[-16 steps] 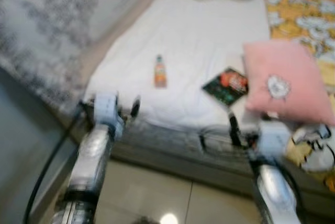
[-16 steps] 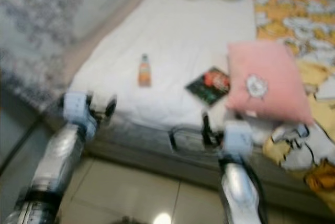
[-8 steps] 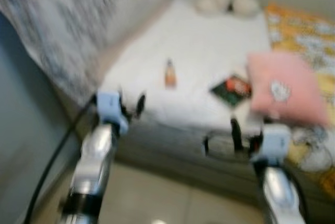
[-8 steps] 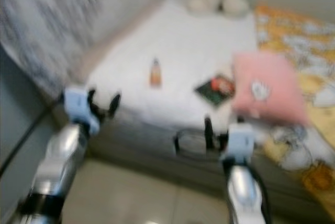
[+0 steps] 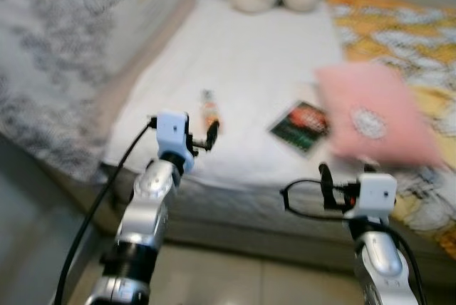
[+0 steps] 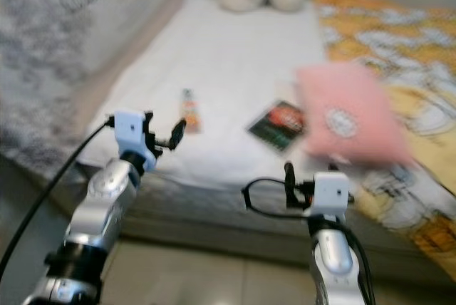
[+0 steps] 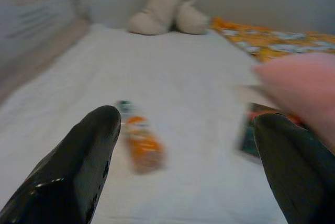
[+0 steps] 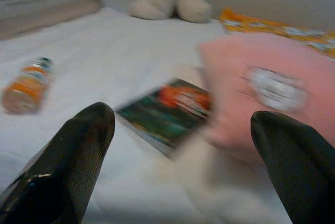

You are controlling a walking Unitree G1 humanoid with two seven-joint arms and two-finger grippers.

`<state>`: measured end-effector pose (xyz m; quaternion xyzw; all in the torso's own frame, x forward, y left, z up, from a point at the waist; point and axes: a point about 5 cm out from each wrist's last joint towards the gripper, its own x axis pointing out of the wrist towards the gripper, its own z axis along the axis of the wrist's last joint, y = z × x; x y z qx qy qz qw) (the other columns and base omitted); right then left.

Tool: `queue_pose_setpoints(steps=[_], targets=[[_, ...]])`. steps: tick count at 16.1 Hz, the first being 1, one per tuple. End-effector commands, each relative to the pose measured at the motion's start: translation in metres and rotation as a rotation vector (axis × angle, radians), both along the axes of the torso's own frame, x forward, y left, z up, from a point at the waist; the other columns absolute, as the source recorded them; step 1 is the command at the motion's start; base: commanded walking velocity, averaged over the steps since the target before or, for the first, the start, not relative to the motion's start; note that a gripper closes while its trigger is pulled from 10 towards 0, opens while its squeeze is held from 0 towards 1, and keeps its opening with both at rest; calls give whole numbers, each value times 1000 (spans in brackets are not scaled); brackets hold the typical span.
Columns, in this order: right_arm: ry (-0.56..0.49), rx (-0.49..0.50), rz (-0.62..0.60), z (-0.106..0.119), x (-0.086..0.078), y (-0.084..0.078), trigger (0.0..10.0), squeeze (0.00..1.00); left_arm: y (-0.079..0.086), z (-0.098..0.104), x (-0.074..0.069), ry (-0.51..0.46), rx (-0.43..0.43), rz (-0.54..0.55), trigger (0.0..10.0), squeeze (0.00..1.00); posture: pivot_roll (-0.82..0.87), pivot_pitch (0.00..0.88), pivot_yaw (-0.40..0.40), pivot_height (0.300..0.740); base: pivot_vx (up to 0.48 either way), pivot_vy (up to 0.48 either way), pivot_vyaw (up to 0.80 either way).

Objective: Clean up the room

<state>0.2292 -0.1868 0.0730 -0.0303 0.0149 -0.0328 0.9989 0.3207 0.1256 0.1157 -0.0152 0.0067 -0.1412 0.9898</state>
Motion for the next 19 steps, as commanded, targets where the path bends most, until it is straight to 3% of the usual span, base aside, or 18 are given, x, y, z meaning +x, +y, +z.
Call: queue_pose_setpoints(steps=[1,7,9,12,16,19], targets=[[-9,7,9,1,1,5,10000,0,7,-5,2,26,23,18,10000,0,-58,0,43,740,469,0,0],[11,-6,19,-4,0,10,10000,0,-13,-3,13,27,48,-40,10000,0,-70,0,49,740,469,0,0],[26,-19,9,-6,-3,6,10000,0,-15,-2,17,30,41,-38,10000,0,-76,0,51,740,427,0,-663],[18,-18,12,-3,2,3,10000,0,-1,-10,17,72,35,29,10000,0,-79,0,51,740,0,0,0],[18,-16,38,-3,7,6,10000,0,-1,-11,19,65,55,42,10000,0,-55,0,38,740,0,0,0],[18,-19,40,-3,8,7,10000,0,-7,-19,27,105,132,49,10000,0,-53,0,33,740,0,0,0]])
